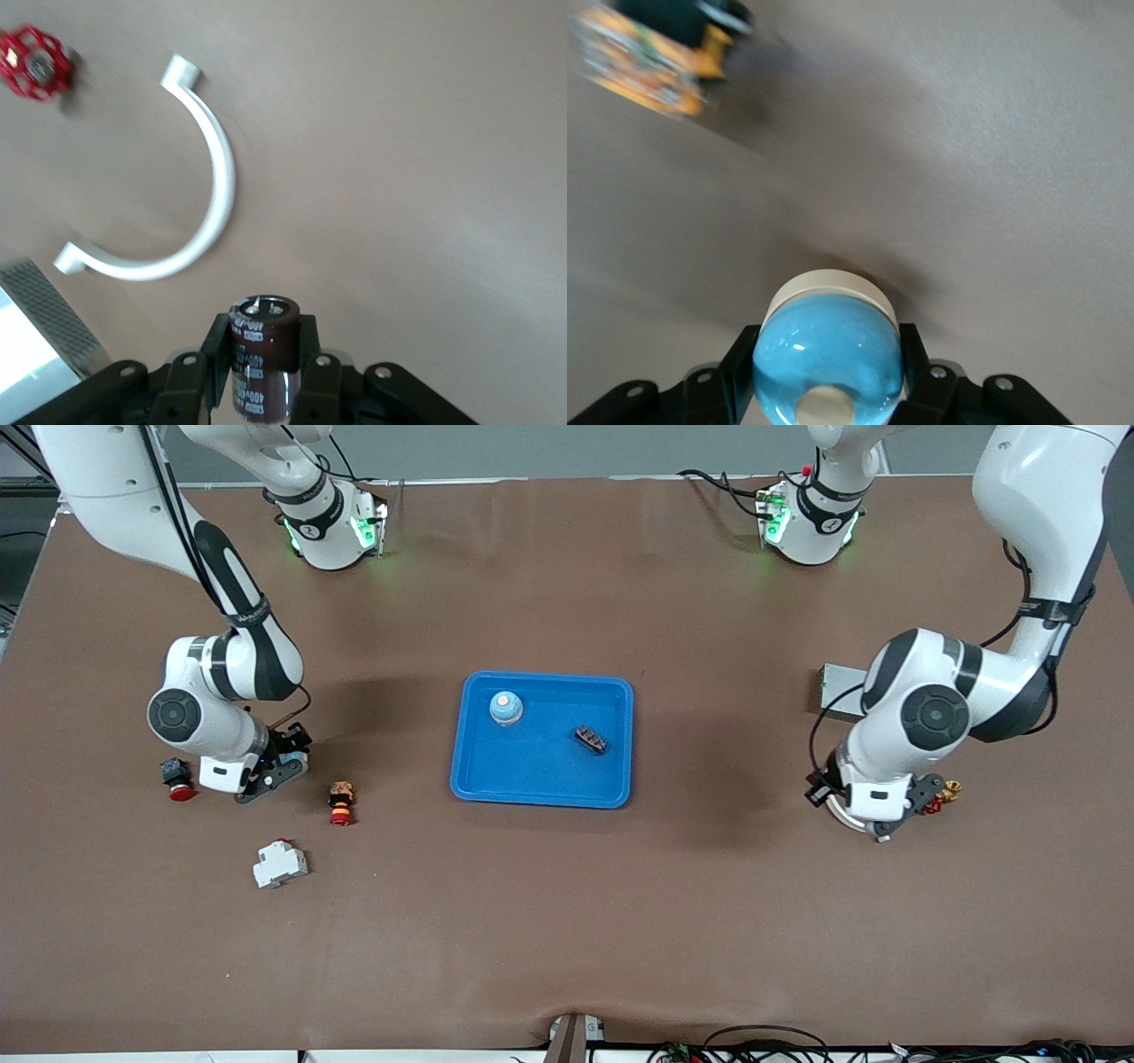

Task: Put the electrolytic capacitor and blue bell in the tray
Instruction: 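Carry the capacitor and bell over the tray with both grippers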

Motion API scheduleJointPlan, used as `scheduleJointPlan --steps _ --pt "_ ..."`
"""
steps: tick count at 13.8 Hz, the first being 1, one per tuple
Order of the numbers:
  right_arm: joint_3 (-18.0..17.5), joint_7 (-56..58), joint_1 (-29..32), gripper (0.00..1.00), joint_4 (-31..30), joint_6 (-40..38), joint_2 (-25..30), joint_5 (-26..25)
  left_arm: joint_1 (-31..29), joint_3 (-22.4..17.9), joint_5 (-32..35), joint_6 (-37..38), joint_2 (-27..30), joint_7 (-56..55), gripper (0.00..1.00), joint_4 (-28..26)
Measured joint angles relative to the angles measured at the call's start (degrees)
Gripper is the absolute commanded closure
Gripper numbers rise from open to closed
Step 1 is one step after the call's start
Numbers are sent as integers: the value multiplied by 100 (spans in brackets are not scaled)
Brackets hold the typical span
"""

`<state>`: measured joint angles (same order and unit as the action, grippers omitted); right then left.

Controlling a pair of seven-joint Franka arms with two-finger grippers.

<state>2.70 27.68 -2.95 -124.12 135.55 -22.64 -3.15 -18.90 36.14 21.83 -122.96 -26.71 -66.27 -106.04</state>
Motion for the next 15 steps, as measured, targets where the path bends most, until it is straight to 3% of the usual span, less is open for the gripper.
scheduleJointPlan --steps 4,6,11,15 --pt "-518 -1528 -317 100 1583 -2447 472 190 651 39 -17 1 -41 -791 100 207" --pt "-597 -2587 -840 100 2227 -2876 508 271 958 41 -23 1 -142 -1159 100 435" --pt "-626 -5085 -2134 100 2853 -2242 -336 294 1706 40 -26 1 -613 -2001 100 1030" --pt "-618 -5610 -2647 100 2992 -1792 -1093 294 2226 29 -26 -13 -922 -2610 100 1261"
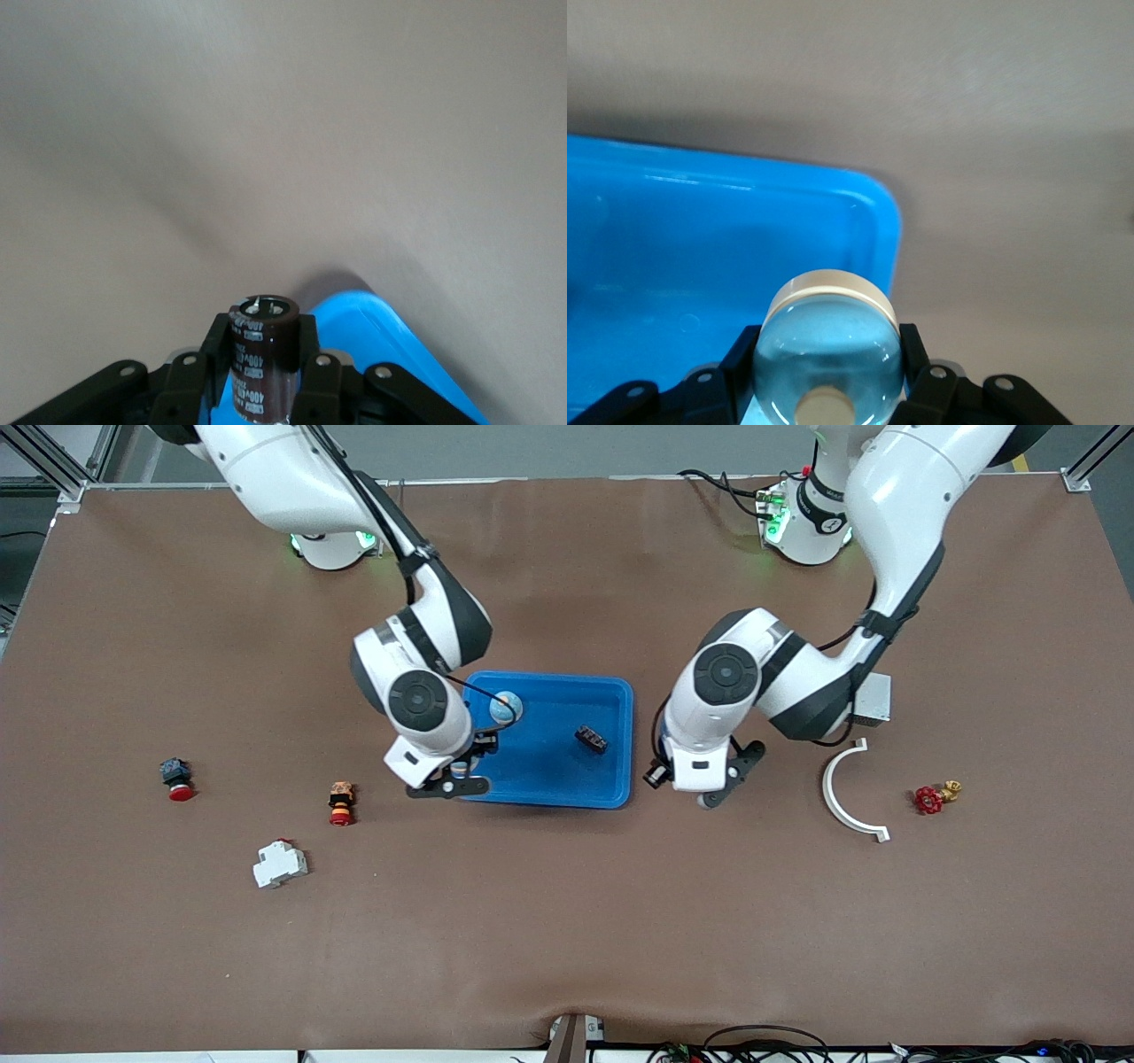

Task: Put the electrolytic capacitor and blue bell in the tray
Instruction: 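Carry the capacitor and bell over the tray with both grippers, then lower and release the capacitor and bell into the tray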

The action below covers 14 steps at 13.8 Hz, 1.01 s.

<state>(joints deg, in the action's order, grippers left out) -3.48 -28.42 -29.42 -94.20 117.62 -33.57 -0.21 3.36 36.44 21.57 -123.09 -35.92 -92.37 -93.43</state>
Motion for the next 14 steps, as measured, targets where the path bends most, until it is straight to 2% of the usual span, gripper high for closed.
scheduleJointPlan --steps 4,13,14 --pt "16 -20 -38 100 51 82 -209 0 535 -105 0 -2 -368 -527 100 511" --pt "10 -21 -297 100 55 516 -660 158 1587 -867 0 -414 -955 -1139 100 595" --pt "10 -21 -300 94 55 547 -685 161 1606 -889 0 -533 -991 -1141 100 601"
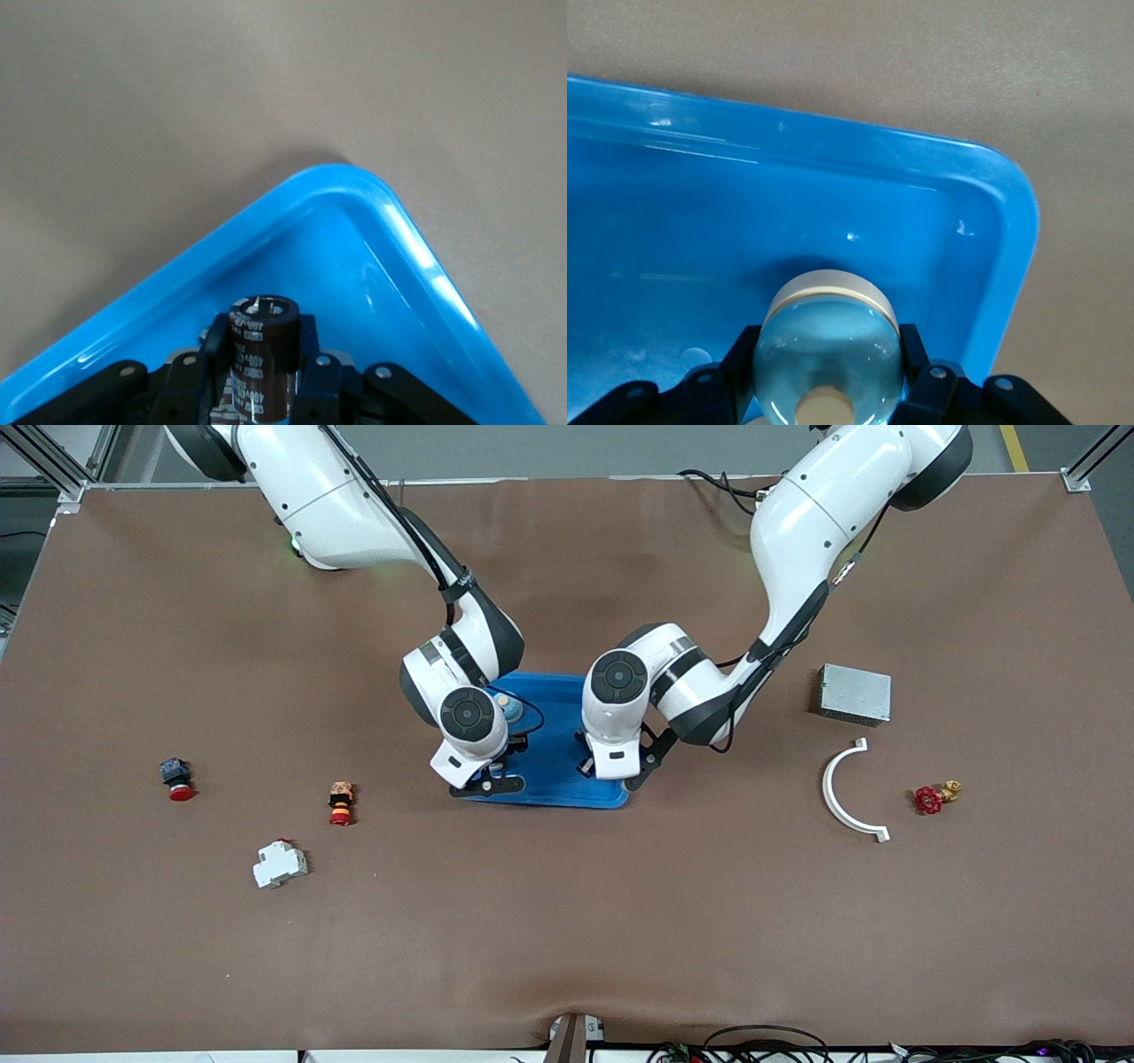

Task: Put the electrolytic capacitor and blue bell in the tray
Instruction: 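Lower and release the capacitor and bell into the tray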

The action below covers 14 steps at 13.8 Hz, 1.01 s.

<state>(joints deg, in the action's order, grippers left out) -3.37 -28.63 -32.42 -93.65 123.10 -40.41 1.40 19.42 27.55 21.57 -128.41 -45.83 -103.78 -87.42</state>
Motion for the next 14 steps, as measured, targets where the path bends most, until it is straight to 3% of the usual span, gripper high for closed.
scheduleJointPlan --steps 1,2,3,7,8,9,10,14 --pt "0 0 -1 80 0 11 -19 2 -1 -8 0 -105 -28 0 100 11" --pt "0 0 -1 48 0 14 -32 3 -3 -19 0 -183 -57 0 100 19" --pt "0 0 -1 0 1 16 -36 3 -3 -28 0 -218 -100 0 100 23" --pt "1 2 -1 0 30 -1 -33 4 -3 -53 0 -432 -336 -125 100 28" --pt "3 5 -1 0 76 -80 -20 4 -3 -54 0 -461 -379 -297 88 32" --pt "13 5 0 0 151 -317 32 4 -3 -55 0 -476 -402 -451 49 34" --pt "34 5 6 0 228 -646 148 4 -3 -55 0 -478 -402 -547 2 40" --pt "86 15 63 0 378 -2177 1083 4 -17 -62 0 -481 -390 -646 0 184"
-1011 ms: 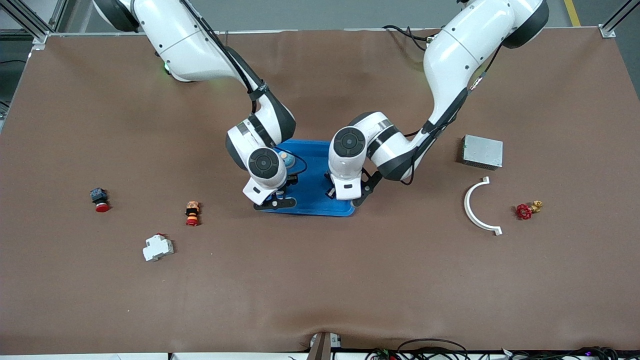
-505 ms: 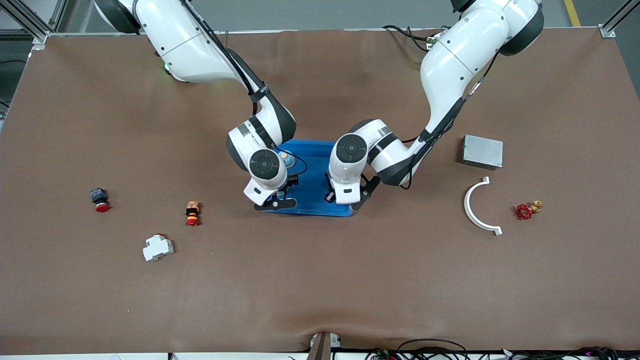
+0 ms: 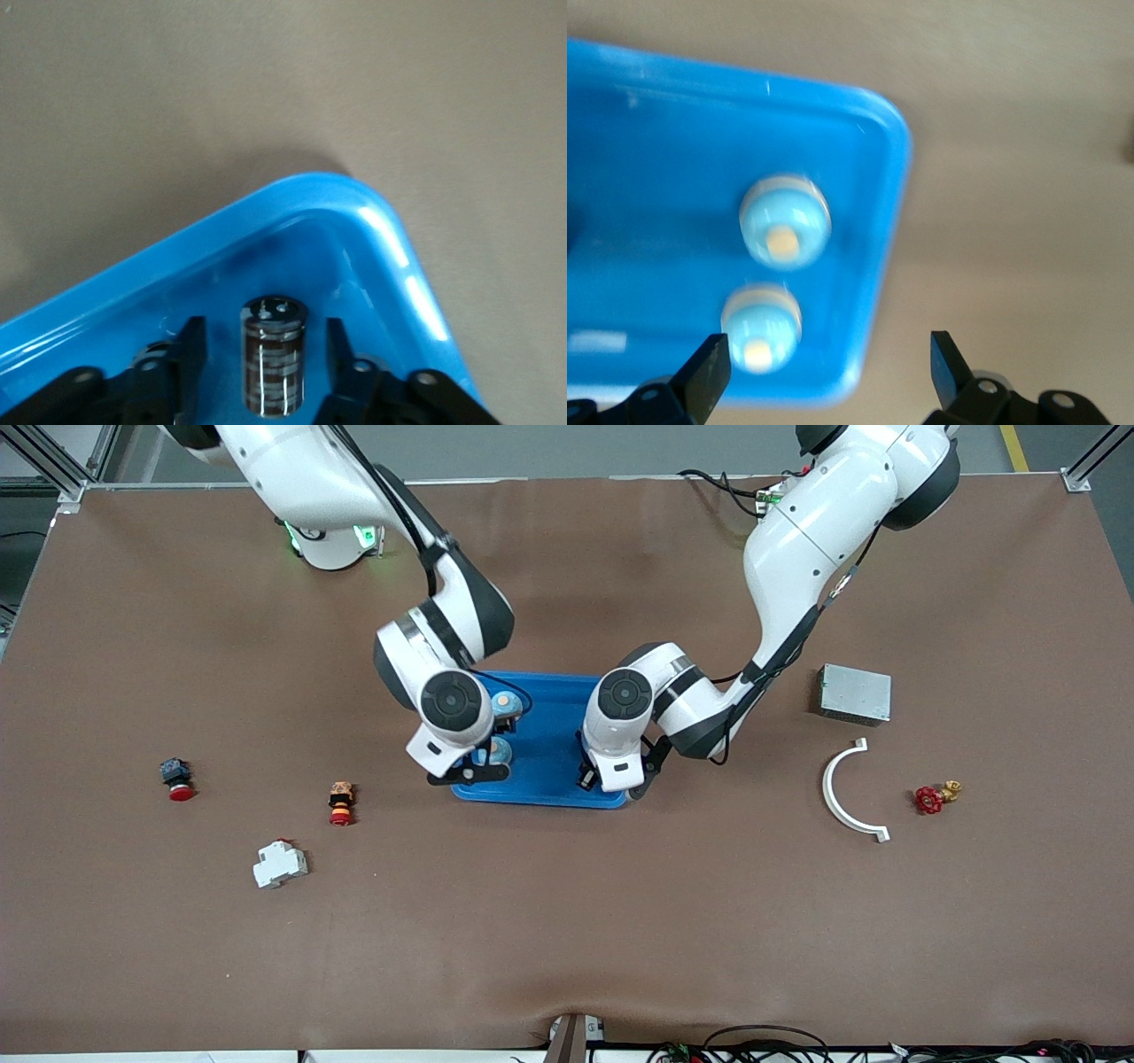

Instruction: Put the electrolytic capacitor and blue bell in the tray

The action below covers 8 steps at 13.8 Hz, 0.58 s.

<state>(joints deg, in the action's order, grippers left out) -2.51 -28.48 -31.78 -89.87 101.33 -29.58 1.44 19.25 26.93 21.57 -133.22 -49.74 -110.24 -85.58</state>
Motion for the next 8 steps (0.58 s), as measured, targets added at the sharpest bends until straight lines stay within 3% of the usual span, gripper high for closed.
scheduleJointPlan --steps 4,8 --pt "41 613 266 0 -50 -1418 1182 -12 -75 -5 0 309 264 0 0 359" --pt "106 1629 1094 0 -978 -1652 2641 -119 -407 -6 0 1150 879 483 0 673"
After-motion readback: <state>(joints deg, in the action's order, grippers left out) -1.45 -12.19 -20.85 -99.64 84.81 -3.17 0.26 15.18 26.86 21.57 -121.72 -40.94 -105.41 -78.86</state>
